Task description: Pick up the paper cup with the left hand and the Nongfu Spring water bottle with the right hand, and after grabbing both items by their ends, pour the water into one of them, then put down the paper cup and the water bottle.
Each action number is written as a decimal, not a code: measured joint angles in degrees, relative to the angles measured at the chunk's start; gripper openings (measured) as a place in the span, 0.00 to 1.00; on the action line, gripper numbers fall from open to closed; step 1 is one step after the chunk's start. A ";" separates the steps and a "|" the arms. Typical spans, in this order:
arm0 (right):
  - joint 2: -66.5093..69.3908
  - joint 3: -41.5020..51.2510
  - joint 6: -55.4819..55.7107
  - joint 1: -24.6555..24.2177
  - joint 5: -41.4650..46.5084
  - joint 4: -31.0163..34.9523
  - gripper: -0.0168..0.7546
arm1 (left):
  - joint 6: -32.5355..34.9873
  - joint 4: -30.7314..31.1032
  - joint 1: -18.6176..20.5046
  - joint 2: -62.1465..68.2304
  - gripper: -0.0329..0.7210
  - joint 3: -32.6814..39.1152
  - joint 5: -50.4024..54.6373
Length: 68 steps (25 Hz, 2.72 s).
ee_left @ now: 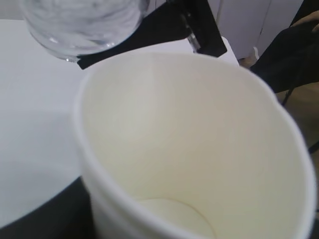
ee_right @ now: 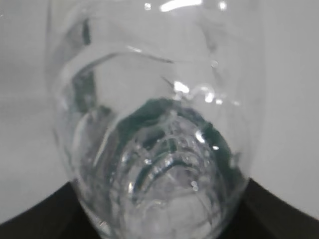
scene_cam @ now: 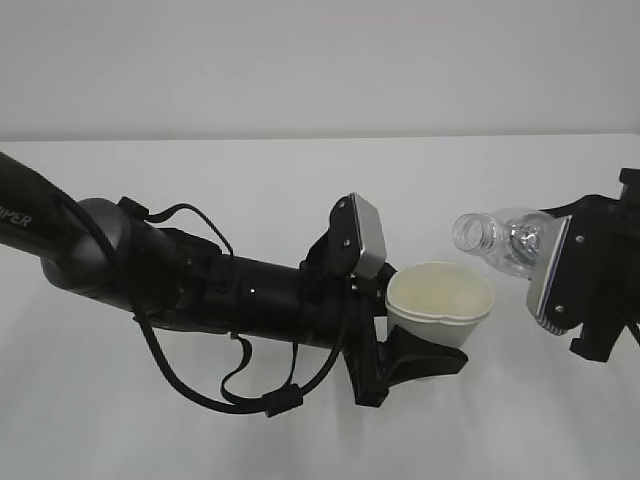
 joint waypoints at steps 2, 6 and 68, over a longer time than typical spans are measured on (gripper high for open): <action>0.00 0.00 -1.75 0.00 -0.10 0.00 0.60 | 0.38 -0.83 0.00 0.00 0.65 0.00 0.24; 0.00 0.00 -4.25 0.00 -0.09 0.00 0.60 | 1.81 -2.25 0.00 0.00 0.65 0.00 0.47; 0.00 0.00 -28.47 0.00 -9.65 4.97 0.60 | -3.11 -0.34 0.00 0.00 0.65 0.00 0.73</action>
